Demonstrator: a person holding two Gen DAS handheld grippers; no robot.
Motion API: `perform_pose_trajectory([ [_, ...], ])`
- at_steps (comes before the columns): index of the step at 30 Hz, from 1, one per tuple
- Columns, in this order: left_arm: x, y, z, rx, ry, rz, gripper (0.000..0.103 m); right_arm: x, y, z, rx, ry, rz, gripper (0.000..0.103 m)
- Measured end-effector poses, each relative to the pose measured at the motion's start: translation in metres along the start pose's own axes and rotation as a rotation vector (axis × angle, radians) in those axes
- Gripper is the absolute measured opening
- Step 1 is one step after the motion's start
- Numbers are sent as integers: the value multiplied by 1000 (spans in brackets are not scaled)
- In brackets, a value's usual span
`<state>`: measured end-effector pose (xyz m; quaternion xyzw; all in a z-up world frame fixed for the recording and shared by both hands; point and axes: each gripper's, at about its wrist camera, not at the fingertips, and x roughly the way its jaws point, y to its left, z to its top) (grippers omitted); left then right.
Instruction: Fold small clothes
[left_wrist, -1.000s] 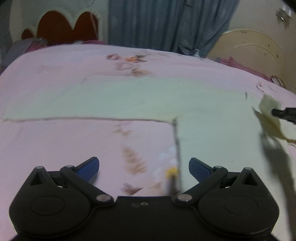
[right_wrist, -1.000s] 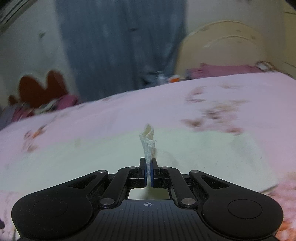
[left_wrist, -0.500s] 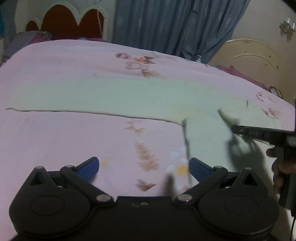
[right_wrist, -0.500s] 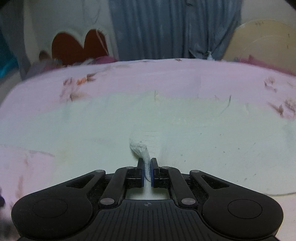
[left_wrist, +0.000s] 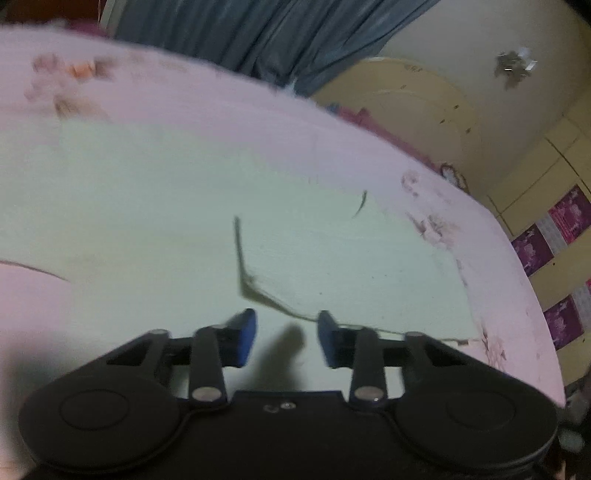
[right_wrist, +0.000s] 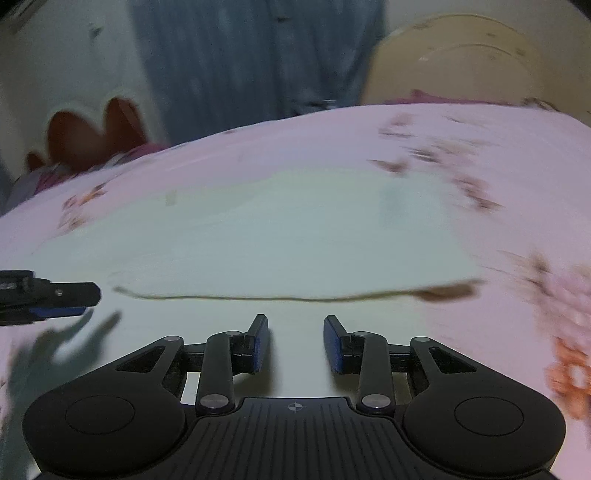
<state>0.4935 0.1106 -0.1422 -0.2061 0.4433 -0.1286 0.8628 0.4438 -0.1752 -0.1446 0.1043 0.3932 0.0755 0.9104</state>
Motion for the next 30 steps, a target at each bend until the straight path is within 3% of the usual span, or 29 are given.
perform_pose_trajectory([
  [3, 19, -6, 0, -20, -7, 4, 5, -2, -25, 1, 50, 1, -23, 34],
  [4, 24, -8, 1, -17, -17, 2, 3, -2, -32, 2, 69, 2, -24, 34],
  [6, 25, -13, 3, -4, -38, 5, 3, -1, -42, 3, 104, 1, -10, 34],
  [8, 17, -16, 6, 24, -80, 9, 2, 0, -48, 4, 114, 3, -7, 26],
  [13, -15, 1, 15, 41, -166, 57, 2, 4, -48, 8, 109, 6, -7, 25],
  [22, -30, 32, 13, 34, -170, 106, 2, 5, -46, 5, 89, 10, -20, 25],
  [27, -48, 24, 7, 93, -308, 130, 2, 7, -48, 7, 86, 19, -36, 25],
  [28, -49, 23, 8, 110, -311, 139, 2, 7, -48, 7, 85, 20, -36, 25],
  [30, -39, 28, 9, 125, -238, 160, 2, 7, -48, 6, 84, 19, -39, 25],
])
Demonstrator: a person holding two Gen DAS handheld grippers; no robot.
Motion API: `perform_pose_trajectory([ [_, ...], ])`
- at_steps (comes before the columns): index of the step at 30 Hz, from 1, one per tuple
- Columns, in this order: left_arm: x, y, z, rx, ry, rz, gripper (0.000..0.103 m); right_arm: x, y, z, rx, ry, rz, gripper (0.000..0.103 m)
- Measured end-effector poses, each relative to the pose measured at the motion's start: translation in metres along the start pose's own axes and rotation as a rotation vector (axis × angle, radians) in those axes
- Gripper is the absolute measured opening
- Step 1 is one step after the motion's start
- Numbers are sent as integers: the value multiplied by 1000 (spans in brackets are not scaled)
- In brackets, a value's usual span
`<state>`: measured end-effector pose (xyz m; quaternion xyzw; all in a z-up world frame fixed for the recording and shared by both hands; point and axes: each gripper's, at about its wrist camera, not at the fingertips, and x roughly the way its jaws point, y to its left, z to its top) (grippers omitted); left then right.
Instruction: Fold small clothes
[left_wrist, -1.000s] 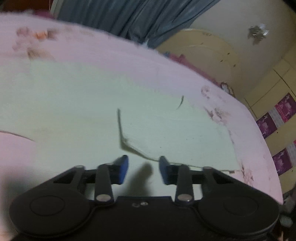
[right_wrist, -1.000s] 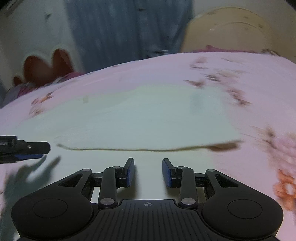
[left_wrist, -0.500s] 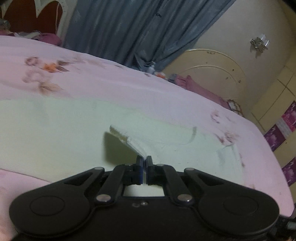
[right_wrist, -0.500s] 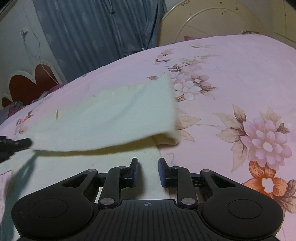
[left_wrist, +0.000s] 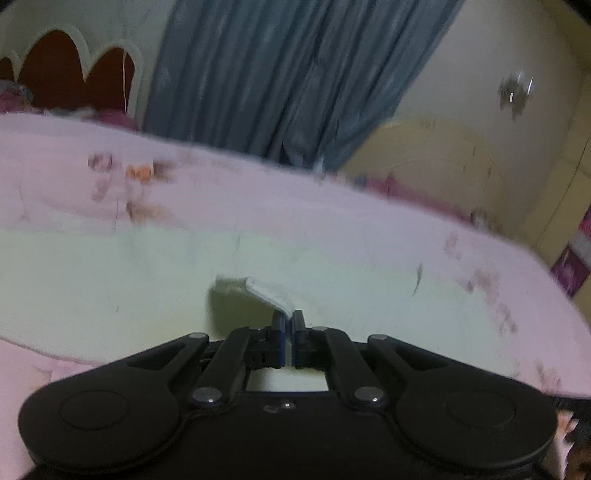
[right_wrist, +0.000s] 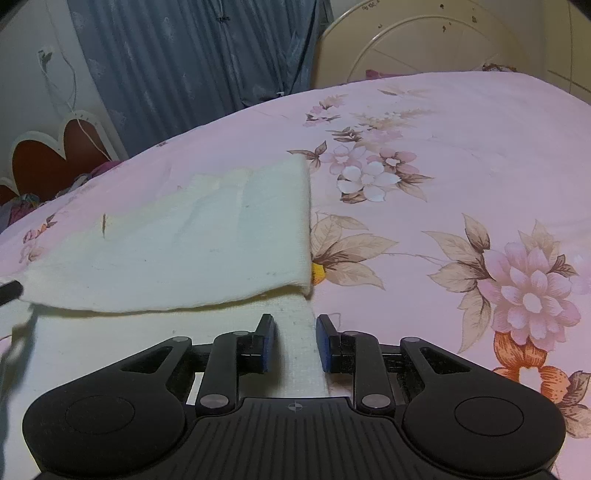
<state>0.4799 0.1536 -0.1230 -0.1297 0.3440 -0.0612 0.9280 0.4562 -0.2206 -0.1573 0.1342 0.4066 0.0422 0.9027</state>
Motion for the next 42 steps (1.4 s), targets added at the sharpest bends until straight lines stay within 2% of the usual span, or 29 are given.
perform_pose_trajectory([
  [2, 15, 8, -6, -16, 88, -16, 5, 0, 0, 0, 3, -2, -3, 25],
  [4, 13, 13, -8, -33, 81, -24, 23, 0, 2, 0, 4, -3, -8, 25],
  [6, 12, 17, -7, -56, 63, -42, 31, 0, 2, 0, 3, -2, -8, 25],
  [8, 14, 23, -4, -97, 53, -52, 34, 0, 2, 0, 0, -1, -9, 25],
  [11, 29, 37, 1, -198, 62, -82, 31, 0, 2, 1, -5, -1, -14, 25],
  [12, 32, 39, 1, -224, 67, -89, 20, 1, 3, 1, -7, -1, -17, 25],
  [13, 34, 42, 2, -235, 70, -90, 4, 1, 4, 1, -10, 0, -19, 25],
  [16, 20, 38, 5, -179, -10, -76, 4, 1, 5, 1, -15, 1, -24, 25],
  [20, 22, 33, -3, -99, 19, -18, 4, 1, 5, 0, -23, -2, -25, 25],
  [24, 26, 35, -6, -114, 20, -17, 4, -2, 8, 2, -37, 1, -32, 25],
  [27, 24, 37, -3, -121, 31, -17, 12, -18, 7, 9, -31, -65, -6, 24],
  [28, 21, 38, -2, -127, 17, -11, 22, -20, 9, 13, -44, -78, -8, 24],
  [30, 8, 36, 3, -111, -56, 42, 23, -19, 11, 23, -61, -99, -11, 24],
  [31, 5, 36, 6, -104, -80, 45, 23, -18, 11, 29, -59, -108, -6, 24],
  [32, 4, 34, 10, -89, -106, 34, 23, -15, 11, 35, -57, -112, 3, 13],
  [33, 7, 30, 14, -69, -95, 10, 23, -9, 11, 44, -52, -113, 14, 6],
  [36, 31, 10, 21, 51, -11, -17, 23, 13, 17, 67, -64, -109, 38, 6],
  [38, 46, 2, 19, 90, 15, 0, 25, 32, 27, 80, -105, -96, 54, 6],
  [39, 52, 2, 16, 96, 28, 24, 21, 41, 33, 84, -129, -87, 66, 6],
  [42, 55, 5, 13, 100, 14, 50, 18, 69, 37, 96, -190, -72, 57, 6],
])
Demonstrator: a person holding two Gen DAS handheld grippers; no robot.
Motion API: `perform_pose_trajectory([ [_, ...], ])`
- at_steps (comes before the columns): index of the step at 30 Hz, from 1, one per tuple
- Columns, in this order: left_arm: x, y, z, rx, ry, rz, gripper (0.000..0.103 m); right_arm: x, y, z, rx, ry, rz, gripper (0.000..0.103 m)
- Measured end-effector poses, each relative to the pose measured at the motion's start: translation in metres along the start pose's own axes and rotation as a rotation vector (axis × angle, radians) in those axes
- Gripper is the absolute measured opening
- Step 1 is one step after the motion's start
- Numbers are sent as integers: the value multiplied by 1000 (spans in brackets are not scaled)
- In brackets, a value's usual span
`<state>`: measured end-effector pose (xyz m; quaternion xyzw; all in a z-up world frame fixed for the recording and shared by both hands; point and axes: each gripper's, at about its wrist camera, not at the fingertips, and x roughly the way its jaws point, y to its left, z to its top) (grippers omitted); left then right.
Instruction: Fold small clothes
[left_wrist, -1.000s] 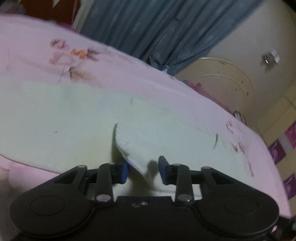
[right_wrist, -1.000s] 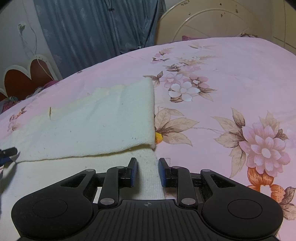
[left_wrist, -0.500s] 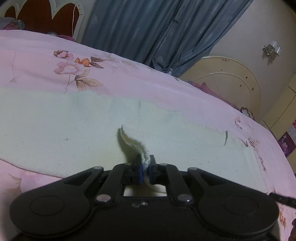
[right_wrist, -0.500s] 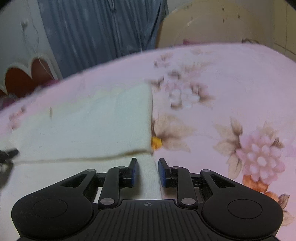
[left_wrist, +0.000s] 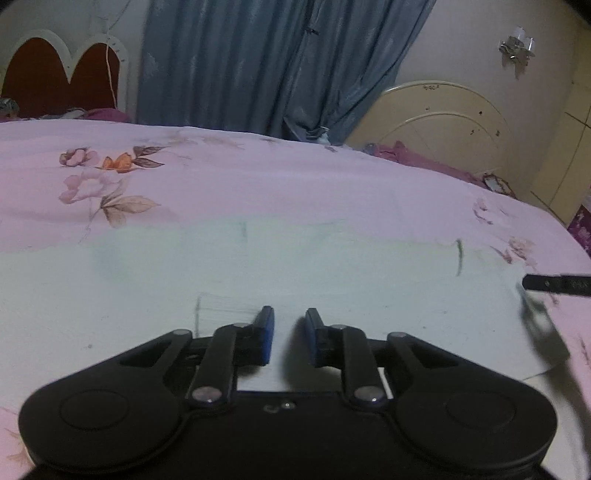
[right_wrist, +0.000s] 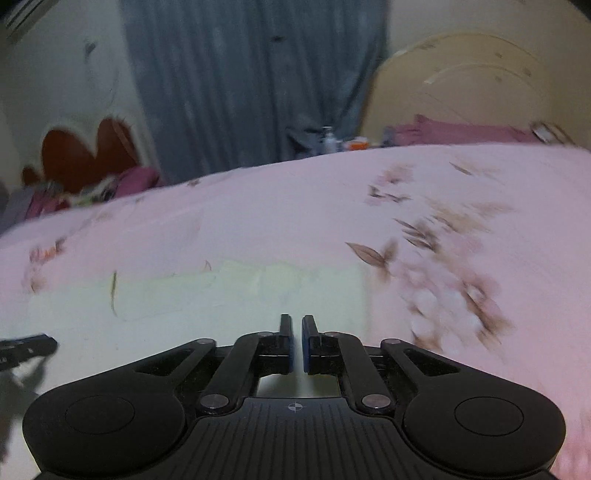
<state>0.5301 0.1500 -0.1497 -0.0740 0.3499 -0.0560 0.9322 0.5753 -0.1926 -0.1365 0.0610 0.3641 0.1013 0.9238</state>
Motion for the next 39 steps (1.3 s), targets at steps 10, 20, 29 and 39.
perform_pose_trajectory([
  [10, 1, 1, 0, 7, -10, -5, 18, 38, -52, 15, 56, 63, -114, 0],
  [20, -18, -14, -15, 38, 19, -11, 22, -20, -16, -31, -15, 130, -45, 0],
  [29, -38, -31, -26, 94, 9, 9, 25, -68, 2, -53, -52, 45, -44, 0],
  [39, -46, -20, -38, 36, 14, 28, 26, -56, 3, -65, -25, 123, -124, 0],
])
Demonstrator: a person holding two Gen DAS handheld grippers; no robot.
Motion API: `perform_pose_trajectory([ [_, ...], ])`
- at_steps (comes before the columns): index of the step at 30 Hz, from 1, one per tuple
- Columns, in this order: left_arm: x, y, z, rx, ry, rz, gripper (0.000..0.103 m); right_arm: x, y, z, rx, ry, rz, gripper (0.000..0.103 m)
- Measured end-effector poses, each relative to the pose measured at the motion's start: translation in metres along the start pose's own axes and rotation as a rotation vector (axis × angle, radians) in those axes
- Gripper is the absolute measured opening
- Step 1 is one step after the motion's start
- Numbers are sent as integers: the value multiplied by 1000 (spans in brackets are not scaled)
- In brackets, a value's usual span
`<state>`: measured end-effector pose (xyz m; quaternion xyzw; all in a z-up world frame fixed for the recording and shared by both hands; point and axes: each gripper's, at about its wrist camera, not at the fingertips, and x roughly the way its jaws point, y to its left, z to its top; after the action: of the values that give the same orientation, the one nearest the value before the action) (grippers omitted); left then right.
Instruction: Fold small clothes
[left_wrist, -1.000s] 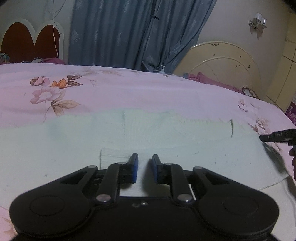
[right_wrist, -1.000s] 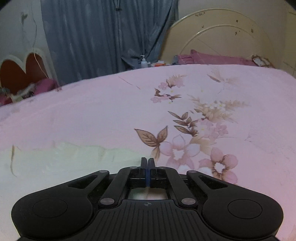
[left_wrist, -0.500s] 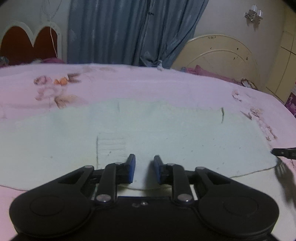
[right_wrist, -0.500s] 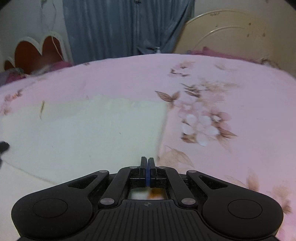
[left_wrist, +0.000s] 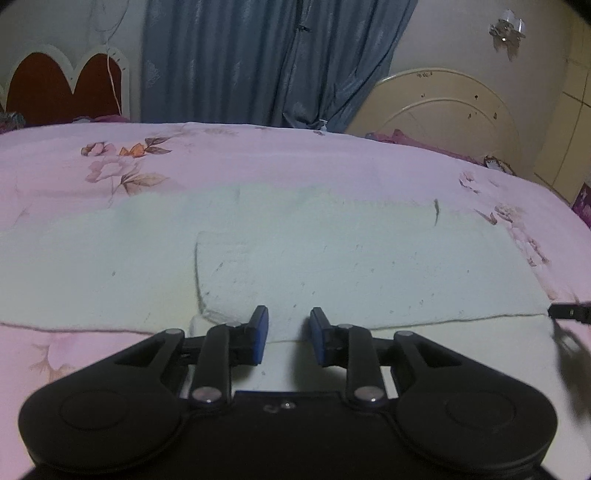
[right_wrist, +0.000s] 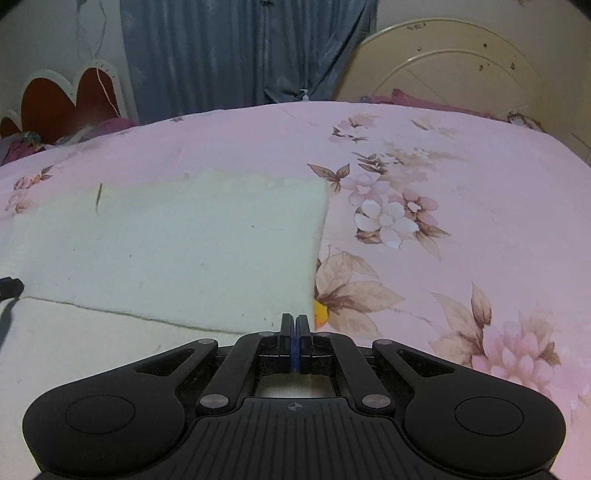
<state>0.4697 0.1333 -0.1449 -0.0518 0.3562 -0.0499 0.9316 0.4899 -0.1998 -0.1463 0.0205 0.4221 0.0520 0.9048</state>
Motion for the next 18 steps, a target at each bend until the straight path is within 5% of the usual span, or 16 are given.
perform_pose_trajectory([
  [5, -13, 14, 0, -50, 7, -17, 31, -15, -3, -6, 59, 1, -26, 0],
  [7, -29, 26, -5, -73, -33, -8, 75, -28, -1, -7, 82, -42, -40, 0],
  [8, -41, 35, -9, -88, -69, 9, 78, -33, 0, -6, 86, -62, -45, 0],
  [10, -56, 57, -15, -114, -91, 36, 69, -41, 3, -7, 107, -78, -29, 0],
  [11, -62, 72, -17, -139, -93, 59, 68, -42, 3, -7, 117, -79, -28, 16],
  [12, -67, 87, -20, -168, -99, 85, 66, -44, 6, -7, 117, -87, -31, 48],
  [13, -73, 106, -23, -213, -103, 119, 63, -46, 10, -7, 108, -109, -33, 59],
  [18, -99, 207, -36, -513, -145, 239, 52, -46, 29, -8, 84, -107, 19, 63],
])
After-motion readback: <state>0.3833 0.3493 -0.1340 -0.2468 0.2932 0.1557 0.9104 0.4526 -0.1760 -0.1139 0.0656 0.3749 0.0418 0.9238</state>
